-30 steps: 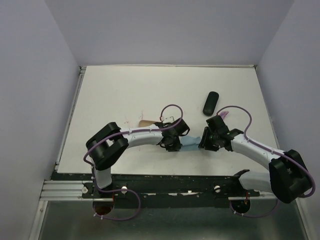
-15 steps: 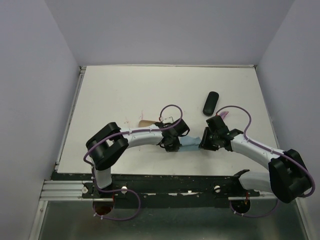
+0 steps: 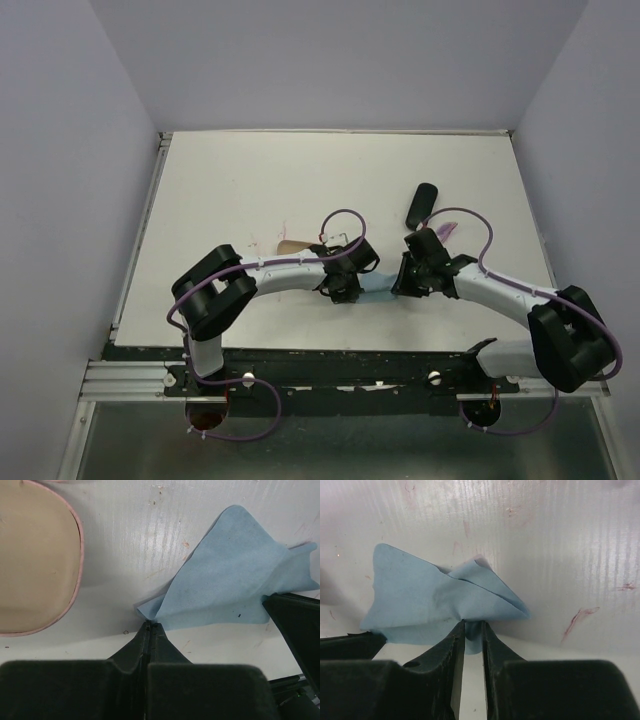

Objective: Organize the sunglasses
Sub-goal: Pick up the corner of the glasses cleaning cloth from the center of the board.

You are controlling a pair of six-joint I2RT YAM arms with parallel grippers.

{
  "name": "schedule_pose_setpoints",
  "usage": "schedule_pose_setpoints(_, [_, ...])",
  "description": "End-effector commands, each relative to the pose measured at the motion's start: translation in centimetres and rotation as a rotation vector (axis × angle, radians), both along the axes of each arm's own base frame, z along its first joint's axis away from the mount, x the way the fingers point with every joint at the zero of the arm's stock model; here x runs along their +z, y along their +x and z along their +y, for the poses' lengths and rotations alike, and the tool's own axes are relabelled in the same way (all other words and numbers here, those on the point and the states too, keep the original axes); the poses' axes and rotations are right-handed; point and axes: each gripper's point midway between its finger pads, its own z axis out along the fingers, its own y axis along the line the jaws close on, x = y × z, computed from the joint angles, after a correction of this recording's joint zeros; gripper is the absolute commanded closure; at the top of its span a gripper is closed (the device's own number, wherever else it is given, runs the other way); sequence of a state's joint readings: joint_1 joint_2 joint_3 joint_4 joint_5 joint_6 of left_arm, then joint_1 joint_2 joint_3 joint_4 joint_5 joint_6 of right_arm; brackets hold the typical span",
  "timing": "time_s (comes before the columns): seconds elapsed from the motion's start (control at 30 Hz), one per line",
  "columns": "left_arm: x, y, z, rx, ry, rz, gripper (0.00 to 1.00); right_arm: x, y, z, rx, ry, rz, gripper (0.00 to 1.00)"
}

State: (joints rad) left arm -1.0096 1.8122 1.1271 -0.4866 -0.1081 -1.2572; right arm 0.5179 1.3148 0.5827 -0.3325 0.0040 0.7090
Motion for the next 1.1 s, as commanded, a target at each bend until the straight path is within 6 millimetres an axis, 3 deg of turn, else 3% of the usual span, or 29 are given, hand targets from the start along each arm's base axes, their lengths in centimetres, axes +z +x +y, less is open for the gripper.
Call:
schedule_pose_setpoints(0.0, [0.2,-0.2,-0.2,-0.012,-0.013,-0.012,1.0,-2.1,-2.6,-1.1,0.02,-0.076,0.105,0.73])
schedule_pose_setpoints(0.3, [0.2,-0.3,-0.1,-0.008,-0.015,-0.01,1.0,-1.7,-3.8,-2.0,0.032,-0.138,0.128,0.67])
schedule_pose_setpoints(0.47, [0.0,-0.4,0.0,-0.009,-0.01,-0.009,1.0,-1.9,-3.8,-2.3,0.025,-0.152,0.125,0.68])
schedule_pose_setpoints(0.5, [0.0,-0.3,0.0,-0.006,-0.009,-0.008,1.0,-2.0,-3.9,-2.3,0.026,-0.153,0.131,0.7])
schedule_pose_setpoints(0.67, [0.9,-0.3,-0.3,-0.028,-0.036,-0.033,1.0,-0.9,-2.9,-0.9,0.042,-0.089,0.085,0.99])
schedule_pose_setpoints(0.77, [2.6,0.1,-0.7,-0.063,-0.08,-0.125,1.0,1.3,-2.1,-0.4,0.068,-0.073,0.041,0.99])
schedule_pose_setpoints(1.07, [10.5,0.5,-1.6,-0.141,-0.223,-0.301,1.0,8.6,-0.9,0.4,0.19,-0.058,-0.061,0.99])
